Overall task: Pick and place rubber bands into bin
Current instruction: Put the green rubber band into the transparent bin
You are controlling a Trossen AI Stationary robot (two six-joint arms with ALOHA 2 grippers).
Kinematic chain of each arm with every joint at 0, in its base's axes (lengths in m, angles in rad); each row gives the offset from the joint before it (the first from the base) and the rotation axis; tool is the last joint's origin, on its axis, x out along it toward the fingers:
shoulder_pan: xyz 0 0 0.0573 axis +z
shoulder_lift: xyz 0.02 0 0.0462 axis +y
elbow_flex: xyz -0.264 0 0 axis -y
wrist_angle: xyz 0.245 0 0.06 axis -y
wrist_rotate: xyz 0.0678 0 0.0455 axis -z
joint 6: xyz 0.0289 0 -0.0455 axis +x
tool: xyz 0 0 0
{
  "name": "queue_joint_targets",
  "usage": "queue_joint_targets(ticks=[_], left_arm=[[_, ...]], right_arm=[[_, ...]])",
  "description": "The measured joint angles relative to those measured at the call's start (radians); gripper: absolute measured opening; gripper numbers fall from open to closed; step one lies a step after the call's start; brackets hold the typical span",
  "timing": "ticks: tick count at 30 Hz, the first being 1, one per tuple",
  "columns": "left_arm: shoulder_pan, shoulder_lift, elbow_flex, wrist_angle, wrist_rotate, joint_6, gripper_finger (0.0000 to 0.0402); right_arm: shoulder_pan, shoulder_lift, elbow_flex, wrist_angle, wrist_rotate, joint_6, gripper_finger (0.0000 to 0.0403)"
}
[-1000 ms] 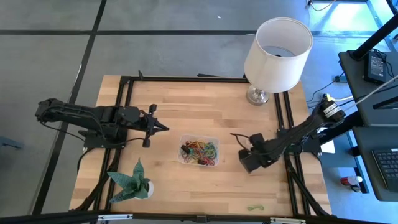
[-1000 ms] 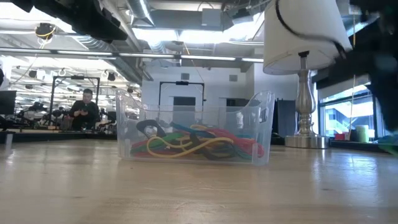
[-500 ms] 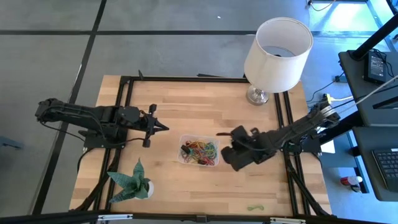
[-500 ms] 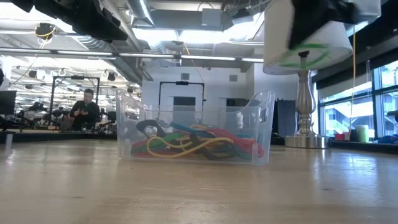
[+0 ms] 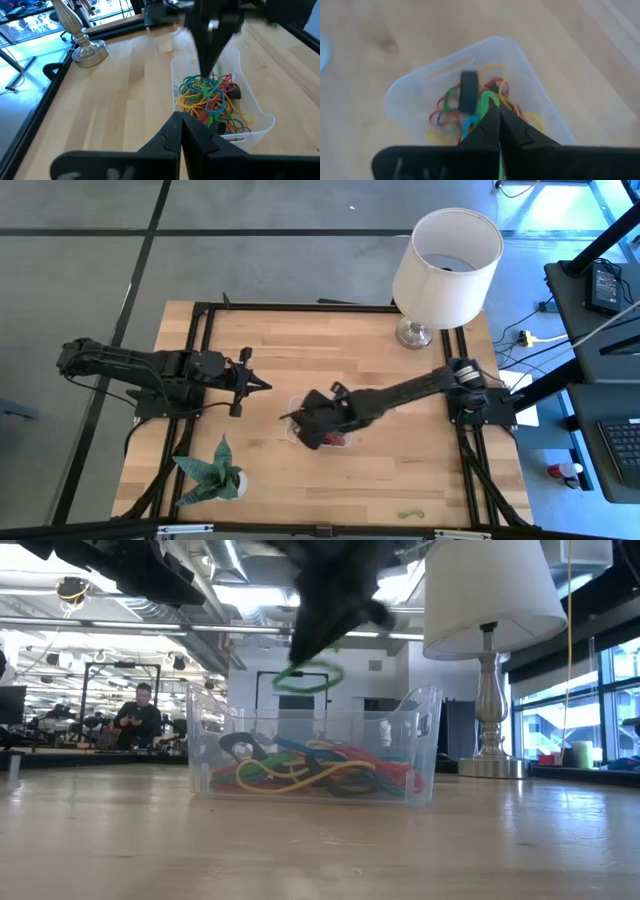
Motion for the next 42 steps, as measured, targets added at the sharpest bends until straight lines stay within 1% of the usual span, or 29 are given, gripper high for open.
queue_joint_targets(ticks=[5,10,13,18,24,29,32,35,39,42], left_arm=[[0.000,0.000,0.000,0.000,0.000,0.000,0.0002],[0.000,0.000,0.000,-0.002,0.001,0.000,0.0002],[0.000,0.000,0.000,-0.002,0.002,0.000,0.0002],[0.000,0.000,0.000,-0.002,0.003,0.000,0.0002],[0.000,0.000,0.000,-0.002,0.003,0.000,0.0002],[0.000,0.000,0.000,-0.001,0.003,0.000,0.0002],[0.000,0.000,0.000,-0.001,0.003,0.000,0.0002],[0.000,-0.002,0.000,-0.001,0.003,0.000,0.0002],[0.000,-0.022,0.001,-0.003,0.002,-0.003,0.0002],[0.000,-0.064,-0.041,0.037,-0.001,-0.024,0.0002]], right_arm=[[-0.051,0.090,0.026,0.044,-0.015,-0.012,0.0002],[-0.083,0.146,0.027,0.058,-0.140,0.039,0.0008],[-0.087,0.159,0.023,0.048,-0.172,0.081,0.0010],[-0.087,0.145,0.023,0.050,-0.170,0.103,0.0031],[-0.087,0.144,0.052,-0.001,-0.170,0.131,0.0083],[-0.080,0.144,0.131,-0.133,-0.168,0.123,0.0117],[-0.062,0.144,0.183,-0.228,-0.152,0.079,0.0121],[-0.026,0.137,0.215,-0.313,-0.106,0.076,0.0121],[0.028,0.100,0.175,-0.400,-0.066,0.142,0.0122],[0.077,0.044,0.115,-0.435,-0.025,0.240,0.0122]])
